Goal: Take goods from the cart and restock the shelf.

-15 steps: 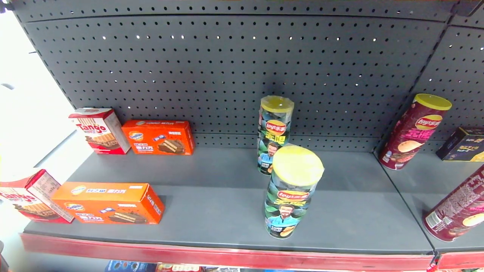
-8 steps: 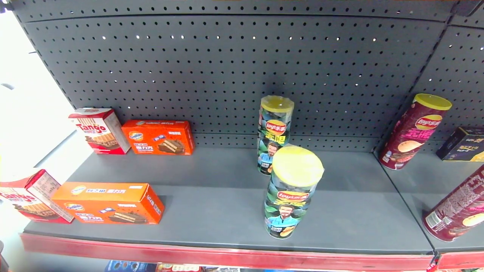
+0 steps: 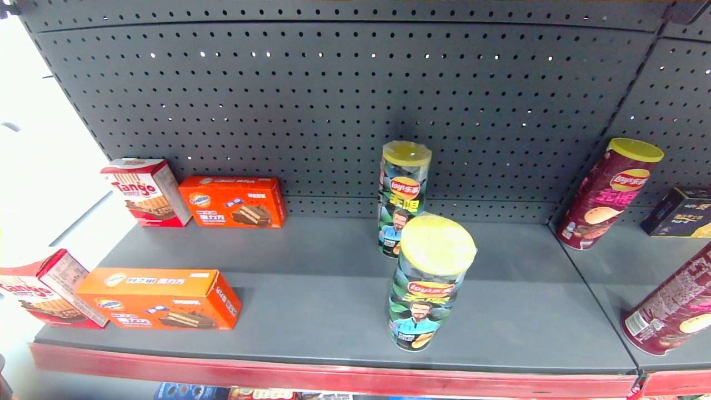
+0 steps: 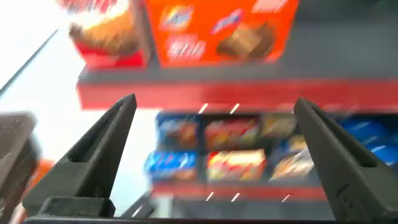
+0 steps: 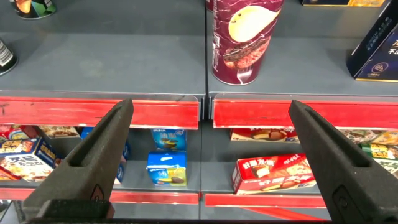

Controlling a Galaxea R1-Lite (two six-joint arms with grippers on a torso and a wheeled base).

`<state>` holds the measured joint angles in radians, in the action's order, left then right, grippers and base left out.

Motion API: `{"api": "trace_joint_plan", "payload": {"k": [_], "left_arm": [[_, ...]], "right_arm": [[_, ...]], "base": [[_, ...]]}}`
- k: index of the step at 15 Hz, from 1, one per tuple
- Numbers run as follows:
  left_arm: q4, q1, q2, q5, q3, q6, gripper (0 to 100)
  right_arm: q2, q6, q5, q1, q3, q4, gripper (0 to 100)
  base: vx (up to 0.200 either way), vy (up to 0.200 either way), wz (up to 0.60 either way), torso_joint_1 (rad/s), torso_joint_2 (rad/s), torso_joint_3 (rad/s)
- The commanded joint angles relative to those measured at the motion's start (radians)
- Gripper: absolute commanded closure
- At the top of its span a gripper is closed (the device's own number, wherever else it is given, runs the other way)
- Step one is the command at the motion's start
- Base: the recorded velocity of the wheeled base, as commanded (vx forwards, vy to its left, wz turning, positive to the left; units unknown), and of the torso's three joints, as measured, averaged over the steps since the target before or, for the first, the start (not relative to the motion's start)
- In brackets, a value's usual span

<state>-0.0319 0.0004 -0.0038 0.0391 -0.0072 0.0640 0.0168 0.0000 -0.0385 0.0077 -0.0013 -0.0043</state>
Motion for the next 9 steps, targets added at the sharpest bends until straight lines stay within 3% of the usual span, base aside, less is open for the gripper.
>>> {"api": "trace_joint_plan", "payload": {"k": [1,2,3,9], "left_arm": [[0.006,-0.002,0.004,-0.012,-0.002,0.007,0],[0.01,-0.002,0.004,-0.068,-0.002,-0.018,0],[0.01,-0.002,0.004,-0.088,-0.002,-0.029,0],[0.015,-0.002,0.004,-0.088,0.001,-0.032,0]], "right_arm": [[0.002,0.0,0.0,0.0,0.0,0.0,0],[0.002,0.0,0.0,0.0,0.0,0.0,0],[0.002,0.0,0.0,0.0,0.001,0.0,0],[0.0,-0.014,0.037,0.002,0.0,-0.002,0]], "base": [[0.0,0.0,0.0,0.0,0.0,0.0],[0.0,0.0,0.0,0.0,0.0,0.0],[0.0,0.0,0.0,0.0,0.0,0.0],[0.0,0.0,0.0,0.0,0.0,0.0]]}}
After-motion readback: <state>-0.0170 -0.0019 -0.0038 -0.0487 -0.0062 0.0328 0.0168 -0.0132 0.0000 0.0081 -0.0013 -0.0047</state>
